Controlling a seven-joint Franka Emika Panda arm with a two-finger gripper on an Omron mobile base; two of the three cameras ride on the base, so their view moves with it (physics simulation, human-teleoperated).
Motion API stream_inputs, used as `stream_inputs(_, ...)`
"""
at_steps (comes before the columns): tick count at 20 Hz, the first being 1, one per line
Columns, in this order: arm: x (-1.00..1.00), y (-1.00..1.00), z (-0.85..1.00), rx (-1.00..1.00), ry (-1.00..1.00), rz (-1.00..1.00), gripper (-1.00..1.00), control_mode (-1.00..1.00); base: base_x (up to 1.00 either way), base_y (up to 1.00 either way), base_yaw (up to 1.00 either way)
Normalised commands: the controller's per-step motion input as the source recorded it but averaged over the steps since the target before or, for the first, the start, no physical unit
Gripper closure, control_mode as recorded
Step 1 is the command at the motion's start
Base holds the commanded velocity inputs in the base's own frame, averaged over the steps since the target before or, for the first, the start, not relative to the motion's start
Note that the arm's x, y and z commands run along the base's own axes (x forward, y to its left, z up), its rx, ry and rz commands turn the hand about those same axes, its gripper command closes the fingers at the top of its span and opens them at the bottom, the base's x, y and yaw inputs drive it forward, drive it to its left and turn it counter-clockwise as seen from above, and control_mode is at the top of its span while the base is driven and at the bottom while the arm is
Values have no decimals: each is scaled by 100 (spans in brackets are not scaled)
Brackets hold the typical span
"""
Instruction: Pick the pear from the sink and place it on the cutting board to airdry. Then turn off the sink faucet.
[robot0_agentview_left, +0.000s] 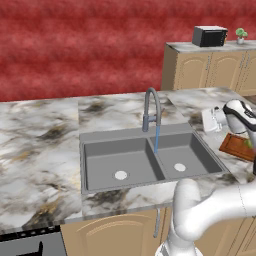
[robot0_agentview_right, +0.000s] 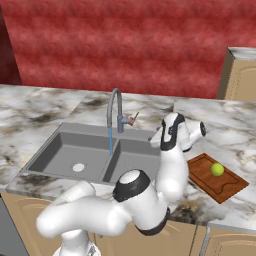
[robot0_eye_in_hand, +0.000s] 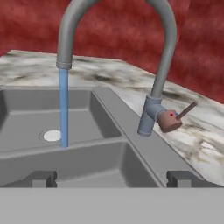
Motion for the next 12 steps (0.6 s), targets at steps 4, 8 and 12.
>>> stream_inputs(4,23,32,-1,6,0,0,-100,-100,0,0,0)
stream_inputs(8,27,33,-1,11,0,0,-100,-100,0,0,0)
stream_inputs(12,43,26,0,3,1,0,-100,-100,0,0,0)
